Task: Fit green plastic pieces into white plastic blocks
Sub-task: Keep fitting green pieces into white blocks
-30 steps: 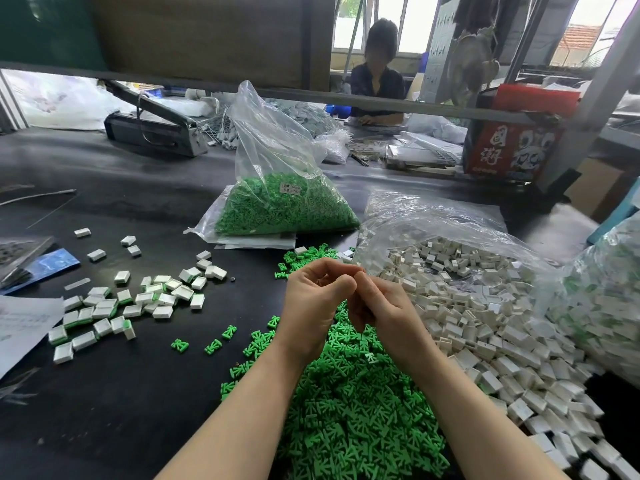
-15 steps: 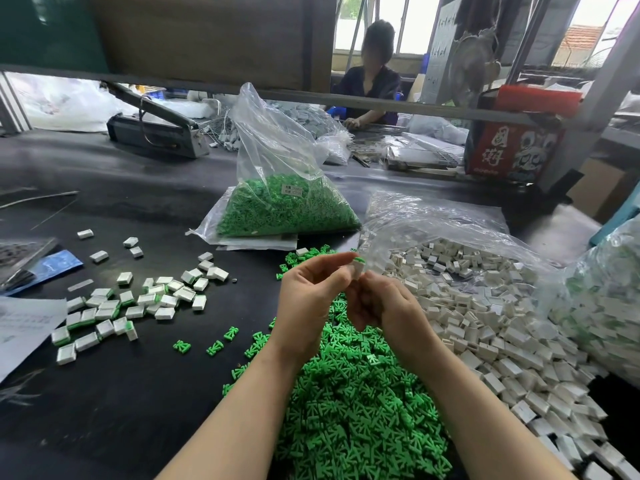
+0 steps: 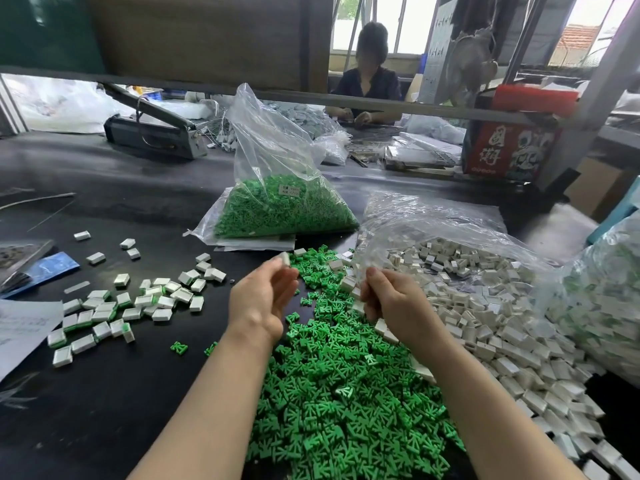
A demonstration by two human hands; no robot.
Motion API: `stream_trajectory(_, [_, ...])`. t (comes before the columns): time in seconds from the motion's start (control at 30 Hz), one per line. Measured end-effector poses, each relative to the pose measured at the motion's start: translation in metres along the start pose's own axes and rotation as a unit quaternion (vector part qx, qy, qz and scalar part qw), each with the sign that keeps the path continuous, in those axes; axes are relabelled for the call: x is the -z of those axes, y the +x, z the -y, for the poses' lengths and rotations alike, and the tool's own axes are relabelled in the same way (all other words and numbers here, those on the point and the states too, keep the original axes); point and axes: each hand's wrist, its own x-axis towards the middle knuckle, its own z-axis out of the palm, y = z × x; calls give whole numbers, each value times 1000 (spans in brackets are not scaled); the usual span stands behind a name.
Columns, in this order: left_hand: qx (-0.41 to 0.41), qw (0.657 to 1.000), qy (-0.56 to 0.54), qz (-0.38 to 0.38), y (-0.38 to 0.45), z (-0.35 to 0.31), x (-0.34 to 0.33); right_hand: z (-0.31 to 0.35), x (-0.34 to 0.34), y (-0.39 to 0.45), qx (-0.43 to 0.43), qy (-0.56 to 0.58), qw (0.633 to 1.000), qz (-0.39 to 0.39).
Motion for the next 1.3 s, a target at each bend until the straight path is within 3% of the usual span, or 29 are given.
stream_trajectory(0.3, [74, 974, -202, -69, 20, -30, 31, -2, 14, 0, -36, -204, 978, 18])
stream_trajectory(0.63, [17, 968, -243, -56, 21, -27, 28, 0, 5, -2, 16, -360, 931, 62])
stream_trajectory(0.9, [-6, 955, -288, -75, 25, -34, 36, -9, 2, -1, 78, -529, 845, 21])
stream_trajectory(1.03, [40, 979, -196, -35, 18, -29, 31, -8, 2, 0, 81, -561, 823, 21])
stream_trajectory(1.17, [57, 997, -2, 49, 7, -15, 15, -10, 3, 0, 59, -554, 830, 5])
stream_trajectory(1.3, [6, 960, 249, 127, -5, 5, 0, -10, 1, -1, 57, -557, 829, -4])
